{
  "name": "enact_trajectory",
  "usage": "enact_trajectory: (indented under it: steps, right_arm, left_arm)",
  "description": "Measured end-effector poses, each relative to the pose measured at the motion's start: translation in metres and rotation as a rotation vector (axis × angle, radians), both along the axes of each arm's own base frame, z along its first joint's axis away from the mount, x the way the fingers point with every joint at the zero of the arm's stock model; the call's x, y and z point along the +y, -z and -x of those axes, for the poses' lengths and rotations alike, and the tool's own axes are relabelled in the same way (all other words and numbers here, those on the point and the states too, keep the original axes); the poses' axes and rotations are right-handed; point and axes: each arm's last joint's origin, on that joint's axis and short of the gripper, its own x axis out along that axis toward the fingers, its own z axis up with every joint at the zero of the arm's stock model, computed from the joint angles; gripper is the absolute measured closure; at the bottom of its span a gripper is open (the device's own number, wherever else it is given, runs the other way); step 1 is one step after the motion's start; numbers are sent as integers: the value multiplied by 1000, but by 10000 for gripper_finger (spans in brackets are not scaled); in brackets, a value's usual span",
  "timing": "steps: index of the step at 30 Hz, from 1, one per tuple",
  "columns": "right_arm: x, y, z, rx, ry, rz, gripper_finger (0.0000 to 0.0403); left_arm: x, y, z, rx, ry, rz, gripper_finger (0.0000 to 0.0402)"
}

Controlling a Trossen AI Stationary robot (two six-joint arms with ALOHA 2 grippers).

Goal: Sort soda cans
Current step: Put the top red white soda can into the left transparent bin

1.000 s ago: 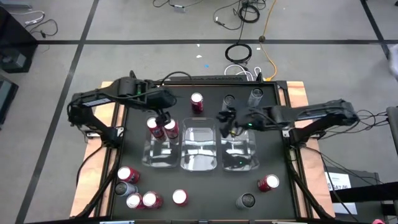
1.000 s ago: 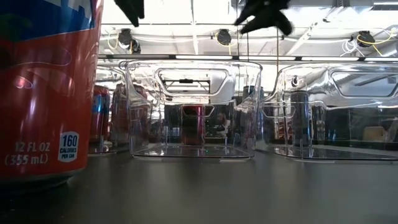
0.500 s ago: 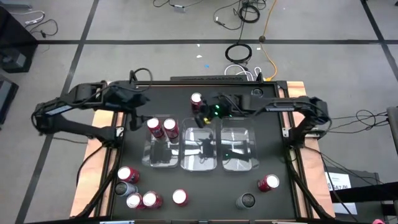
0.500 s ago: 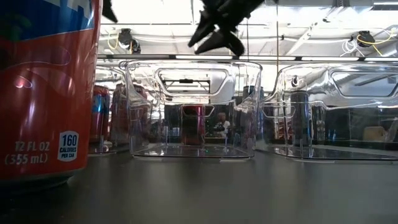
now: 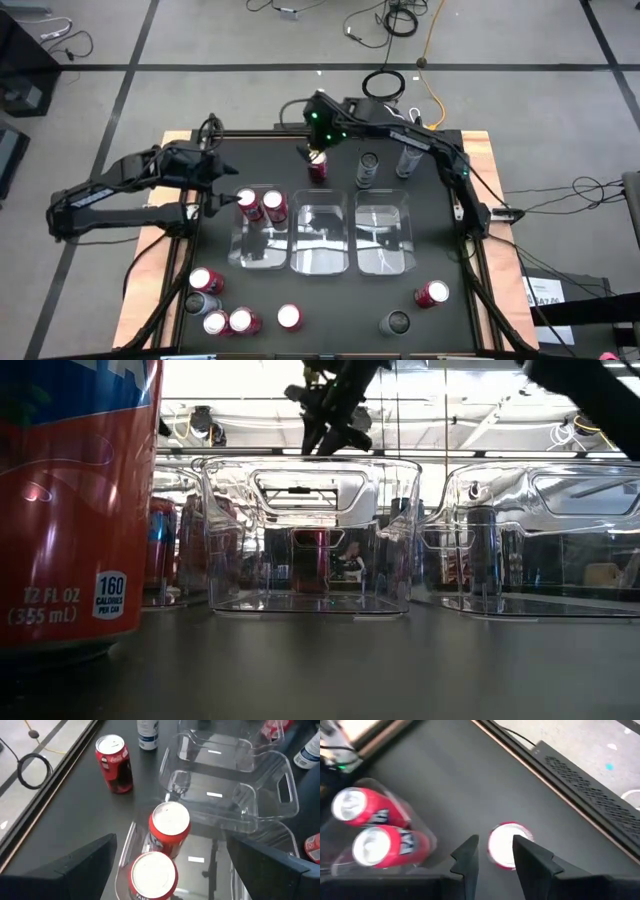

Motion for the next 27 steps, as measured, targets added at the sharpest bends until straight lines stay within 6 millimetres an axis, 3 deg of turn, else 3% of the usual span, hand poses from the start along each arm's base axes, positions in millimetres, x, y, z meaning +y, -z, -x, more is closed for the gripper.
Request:
enact_trajectory:
  steps: [6,10,23,27]
  right_arm:
    - [-17,20,-3,77,-7,-42,288]
    - [-18,38,-6,140,-29,-113,262]
    - [-23,56,-16,160,-10,-91,94]
    - [-25,57,-16,185,46,-32,63]
  left_arm:
    - [2,16,9,-11,-20,26,17]
    - [0,20,11,-24,-11,70,17]
    - [-2,21,12,-37,32,105,17]
    - [-2,21,12,-37,32,105,17]
